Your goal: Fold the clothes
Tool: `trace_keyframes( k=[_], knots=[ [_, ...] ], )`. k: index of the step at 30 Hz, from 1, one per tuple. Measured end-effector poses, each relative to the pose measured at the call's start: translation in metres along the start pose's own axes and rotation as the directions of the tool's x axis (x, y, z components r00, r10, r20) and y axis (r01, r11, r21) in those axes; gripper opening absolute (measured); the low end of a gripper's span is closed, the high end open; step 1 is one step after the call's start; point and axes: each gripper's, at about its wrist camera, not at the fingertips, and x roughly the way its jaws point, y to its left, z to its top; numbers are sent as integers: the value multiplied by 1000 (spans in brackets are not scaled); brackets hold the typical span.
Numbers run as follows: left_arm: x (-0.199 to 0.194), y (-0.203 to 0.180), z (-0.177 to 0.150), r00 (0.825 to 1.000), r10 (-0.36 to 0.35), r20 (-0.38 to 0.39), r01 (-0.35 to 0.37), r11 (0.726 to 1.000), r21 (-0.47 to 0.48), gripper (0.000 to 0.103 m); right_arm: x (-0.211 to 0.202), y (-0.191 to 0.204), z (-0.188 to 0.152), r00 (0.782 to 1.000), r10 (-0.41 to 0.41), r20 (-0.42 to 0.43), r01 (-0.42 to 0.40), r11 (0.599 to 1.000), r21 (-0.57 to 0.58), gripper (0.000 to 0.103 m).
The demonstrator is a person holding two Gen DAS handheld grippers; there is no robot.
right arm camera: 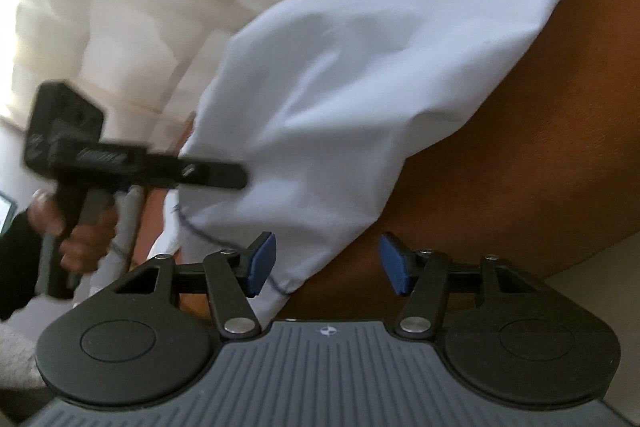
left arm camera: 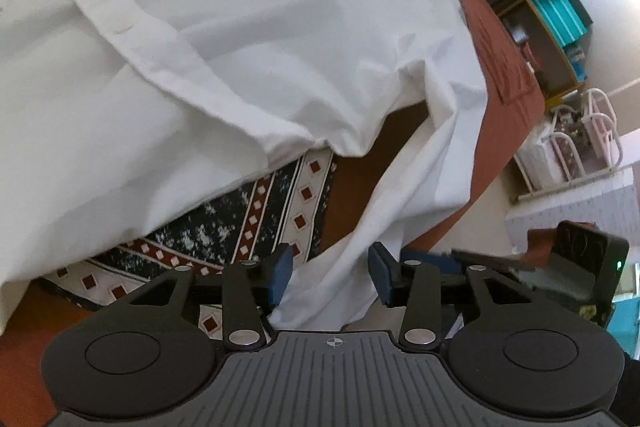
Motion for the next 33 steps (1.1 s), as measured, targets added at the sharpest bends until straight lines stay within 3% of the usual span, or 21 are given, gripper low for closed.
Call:
trace_keyframes(
  k=[2, 3, 4, 6, 10, 16, 19, 23, 25, 26, 28, 29, 33],
  knots=[
    [2, 4, 0, 1000, -6, -5, 6, 1000, -19, 51, 3, -2, 3, 1000, -1, 29, 0, 999, 37, 56],
    [1, 6, -1, 1000, -12, -8, 12, 1000, -25, 24, 5, -3, 5, 999, -1, 35, -1, 999, 53, 42],
    [-1, 6, -1, 1000, -18, -11, 18, 999, -29, 10, 7, -5, 7, 1000, 9, 25, -10, 997, 71, 1],
    [-8, -2, -2, 999, -36, -8, 35, 999, -4, 8, -3, -3, 10, 999, 35, 25, -37, 996, 82, 2],
    [-16, -37, -11, 993, -117, -30, 119, 989, 92, 8, -65, 14, 13, 996, 46, 80, -44, 999, -23, 1],
    [12, -79, -39, 975, -206, -84, 215, 968, 131, 7, -144, 13, 6, 993, -47, 107, 55, 995, -79, 1],
    [37, -81, -56, 979, -167, -117, 181, 976, 121, 7, -154, -1, -5, 990, -114, 81, 119, 991, -53, 1],
    [62, -71, -71, 987, -97, -130, 109, 990, 87, 7, -131, -18, -22, 986, -161, 43, 162, 987, -5, 1],
    [62, -66, -74, 991, -62, -115, 72, 994, 86, 11, -121, -20, -25, 987, -162, 21, 162, 987, -9, 1],
    [58, -65, -77, 993, -59, -99, 68, 994, 84, 30, -117, -18, -26, 987, -158, 9, 158, 987, -16, 1],
    [48, -62, -81, 997, -49, -56, 54, 995, 89, 43, -115, -12, -26, 990, -140, -1, 140, 990, -34, 1],
    [44, -61, -83, 999, -43, -32, 46, 995, 94, 58, -116, -10, -25, 992, -125, -1, 125, 991, -39, 1],
    [41, -58, -82, 1000, -8, 8, 7, 996, 84, 68, -117, 5, -17, 996, -89, -2, 88, 994, -59, 1]
  ],
)
